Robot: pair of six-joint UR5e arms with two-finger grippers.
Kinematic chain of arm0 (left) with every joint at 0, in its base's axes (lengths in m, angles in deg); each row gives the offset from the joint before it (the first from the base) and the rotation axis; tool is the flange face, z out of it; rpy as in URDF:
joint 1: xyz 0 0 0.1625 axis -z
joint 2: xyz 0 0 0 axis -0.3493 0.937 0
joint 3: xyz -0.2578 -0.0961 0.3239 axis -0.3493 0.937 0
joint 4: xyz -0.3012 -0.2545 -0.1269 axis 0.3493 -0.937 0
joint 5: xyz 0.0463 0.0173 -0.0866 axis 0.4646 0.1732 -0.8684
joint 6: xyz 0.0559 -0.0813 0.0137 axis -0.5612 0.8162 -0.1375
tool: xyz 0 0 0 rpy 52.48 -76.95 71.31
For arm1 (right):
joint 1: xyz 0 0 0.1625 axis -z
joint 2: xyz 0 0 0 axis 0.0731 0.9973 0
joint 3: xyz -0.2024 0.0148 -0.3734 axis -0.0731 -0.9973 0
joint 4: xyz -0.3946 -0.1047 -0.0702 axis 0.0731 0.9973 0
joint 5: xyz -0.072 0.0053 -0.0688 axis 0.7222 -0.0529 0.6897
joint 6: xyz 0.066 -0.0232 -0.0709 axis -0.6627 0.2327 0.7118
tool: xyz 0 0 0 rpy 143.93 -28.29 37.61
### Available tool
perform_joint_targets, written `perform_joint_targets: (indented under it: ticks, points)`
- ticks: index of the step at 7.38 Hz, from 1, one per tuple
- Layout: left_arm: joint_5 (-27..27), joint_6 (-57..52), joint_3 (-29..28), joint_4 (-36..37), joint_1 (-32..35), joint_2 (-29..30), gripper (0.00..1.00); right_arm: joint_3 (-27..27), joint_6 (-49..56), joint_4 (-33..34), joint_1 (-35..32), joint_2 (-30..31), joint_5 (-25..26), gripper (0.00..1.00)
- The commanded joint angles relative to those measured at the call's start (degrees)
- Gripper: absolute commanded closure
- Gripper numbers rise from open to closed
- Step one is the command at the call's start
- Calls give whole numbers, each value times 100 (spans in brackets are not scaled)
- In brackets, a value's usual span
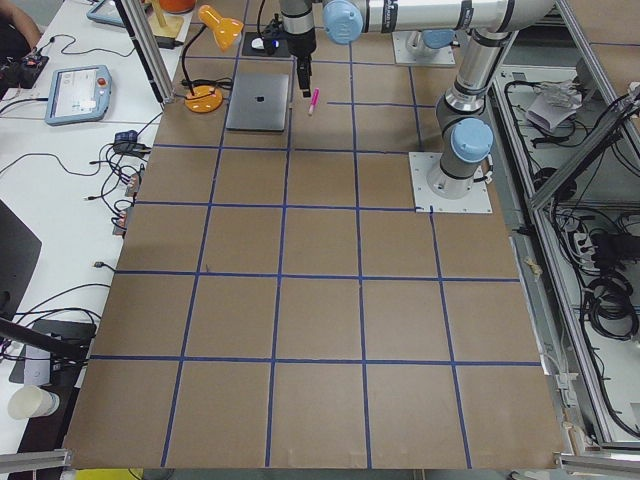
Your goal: Place pen and mouse around notebook
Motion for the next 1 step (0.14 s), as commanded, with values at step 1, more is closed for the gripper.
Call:
perform_joint_targets:
  ticks: [1]
  points:
    - [-181, 42, 10, 21, 7, -28, 0, 0, 11, 6, 0, 1, -2, 0]
